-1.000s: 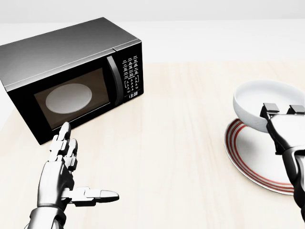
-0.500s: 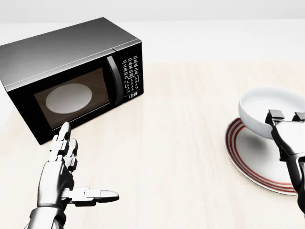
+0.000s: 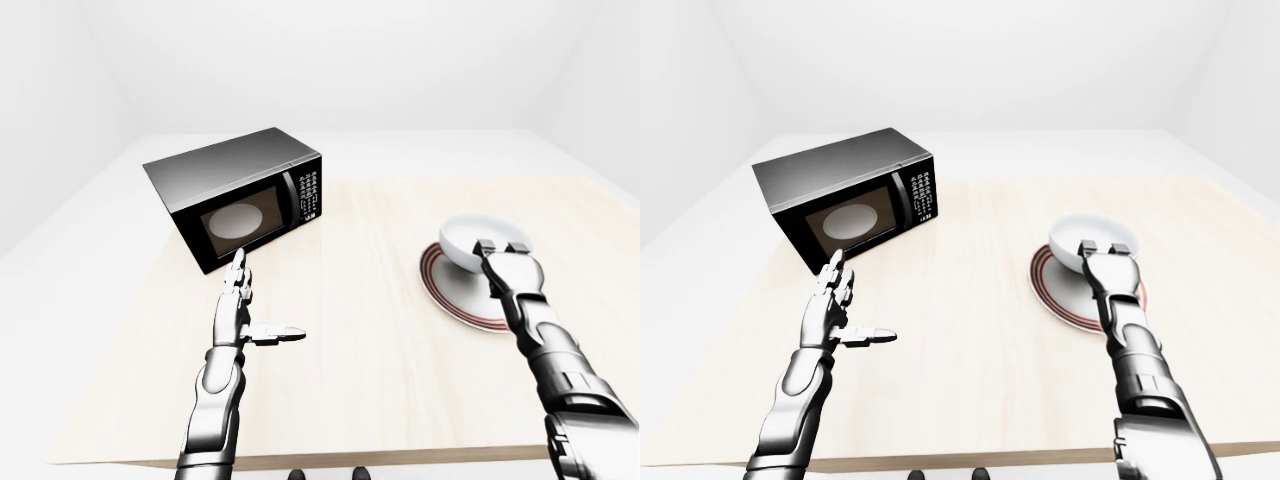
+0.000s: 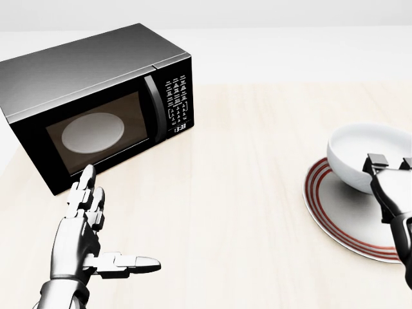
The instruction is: Pick up the white bowl and put it on the plate.
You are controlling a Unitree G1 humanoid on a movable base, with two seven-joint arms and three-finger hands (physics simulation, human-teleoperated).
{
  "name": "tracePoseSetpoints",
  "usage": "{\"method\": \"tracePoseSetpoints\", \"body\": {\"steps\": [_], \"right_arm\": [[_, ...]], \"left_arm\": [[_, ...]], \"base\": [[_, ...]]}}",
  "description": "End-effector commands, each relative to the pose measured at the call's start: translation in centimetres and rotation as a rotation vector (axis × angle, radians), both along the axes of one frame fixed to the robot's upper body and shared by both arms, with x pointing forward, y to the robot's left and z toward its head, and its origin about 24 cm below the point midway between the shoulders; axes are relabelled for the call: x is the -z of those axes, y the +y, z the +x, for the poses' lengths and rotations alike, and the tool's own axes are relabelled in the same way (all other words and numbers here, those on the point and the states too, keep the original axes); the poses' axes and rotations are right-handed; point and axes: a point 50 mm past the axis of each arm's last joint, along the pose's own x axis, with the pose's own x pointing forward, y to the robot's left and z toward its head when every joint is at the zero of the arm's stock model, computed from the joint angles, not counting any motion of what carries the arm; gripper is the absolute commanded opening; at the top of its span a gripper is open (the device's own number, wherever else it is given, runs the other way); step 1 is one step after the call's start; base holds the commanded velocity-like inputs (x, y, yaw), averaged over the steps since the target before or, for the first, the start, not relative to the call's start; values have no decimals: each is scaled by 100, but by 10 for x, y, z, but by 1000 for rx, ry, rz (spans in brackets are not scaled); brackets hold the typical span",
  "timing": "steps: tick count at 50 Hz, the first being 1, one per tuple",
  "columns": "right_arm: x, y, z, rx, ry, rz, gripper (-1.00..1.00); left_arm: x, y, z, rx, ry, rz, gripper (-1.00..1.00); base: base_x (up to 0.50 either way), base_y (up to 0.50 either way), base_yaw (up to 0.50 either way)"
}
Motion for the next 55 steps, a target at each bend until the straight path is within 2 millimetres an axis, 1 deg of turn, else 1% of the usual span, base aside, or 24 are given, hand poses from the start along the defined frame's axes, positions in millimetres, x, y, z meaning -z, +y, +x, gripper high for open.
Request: {"method": "tracePoseSetpoints", "body": {"steps": [1,9,28,36,40,55], "right_arm": [[-5,-7,-2,48,-67,95,-100],[-4,-8,-6,46,-70,107,-100],[10,-9,-15,66,-54,119,-100],[13,-9,-16,70,-49,121,-100],[18,-9,-18,75,-41,120,-100],[18,-9,-18,76,-37,125,-100]], "left_arm": [[0,0,0,0,0,0,100],[0,0,0,0,0,0,100],[0,0,0,0,0,0,100],[0,0,0,0,0,0,100],[0,0,0,0,0,0,100],[0,0,0,0,0,0,100]], "base": [[0,0,0],[0,0,0],[0,0,0],[0,0,0],[0,0,0],[0,0,0]]}}
